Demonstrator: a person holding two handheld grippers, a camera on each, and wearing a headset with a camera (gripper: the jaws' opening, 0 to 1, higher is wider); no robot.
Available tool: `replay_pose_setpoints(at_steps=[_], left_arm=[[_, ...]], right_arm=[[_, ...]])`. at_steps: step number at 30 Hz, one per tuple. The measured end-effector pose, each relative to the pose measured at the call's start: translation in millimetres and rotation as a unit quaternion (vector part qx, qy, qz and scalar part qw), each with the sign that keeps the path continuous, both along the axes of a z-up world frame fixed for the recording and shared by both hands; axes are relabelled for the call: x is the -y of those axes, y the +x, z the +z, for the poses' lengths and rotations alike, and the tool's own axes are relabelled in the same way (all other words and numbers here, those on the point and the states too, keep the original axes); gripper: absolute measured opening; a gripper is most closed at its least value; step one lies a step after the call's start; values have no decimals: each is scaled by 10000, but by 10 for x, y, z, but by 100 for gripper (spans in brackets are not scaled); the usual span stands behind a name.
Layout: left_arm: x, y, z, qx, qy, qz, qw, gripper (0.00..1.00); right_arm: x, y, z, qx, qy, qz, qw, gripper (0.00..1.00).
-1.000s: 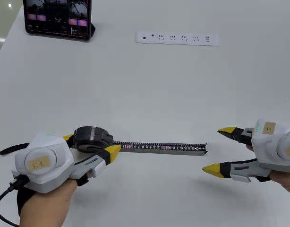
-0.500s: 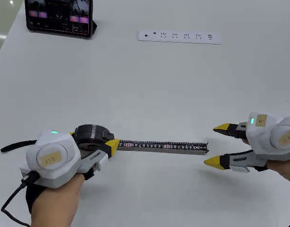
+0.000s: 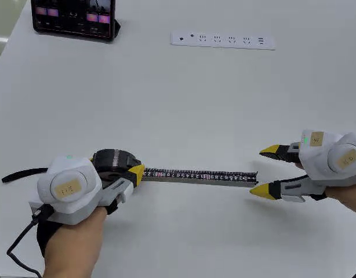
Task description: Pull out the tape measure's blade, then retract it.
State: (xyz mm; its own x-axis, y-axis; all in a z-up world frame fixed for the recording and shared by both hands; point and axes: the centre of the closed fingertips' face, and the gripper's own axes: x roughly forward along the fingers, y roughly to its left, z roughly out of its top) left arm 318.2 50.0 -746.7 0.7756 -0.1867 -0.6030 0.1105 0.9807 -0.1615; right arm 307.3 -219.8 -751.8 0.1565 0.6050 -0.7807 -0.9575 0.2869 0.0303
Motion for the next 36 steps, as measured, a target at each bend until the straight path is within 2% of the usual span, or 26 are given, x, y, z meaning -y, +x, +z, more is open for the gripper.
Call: replay_pose_setpoints(at_steps=[6,24,36], left_arm=[[-3,3,1,18,-67,10,10000,60],[-8,7,-5,2,-95,38,9999,60],[-8,11,-7,-15,-112,42,9999,60]], right_arm=[[-24,-24,-32,-65,-76,180,9998,44],[-37,-64,-139,-228,-377,792,9959,19],[-18,-72,-226,-206,-513,984,9936,13]])
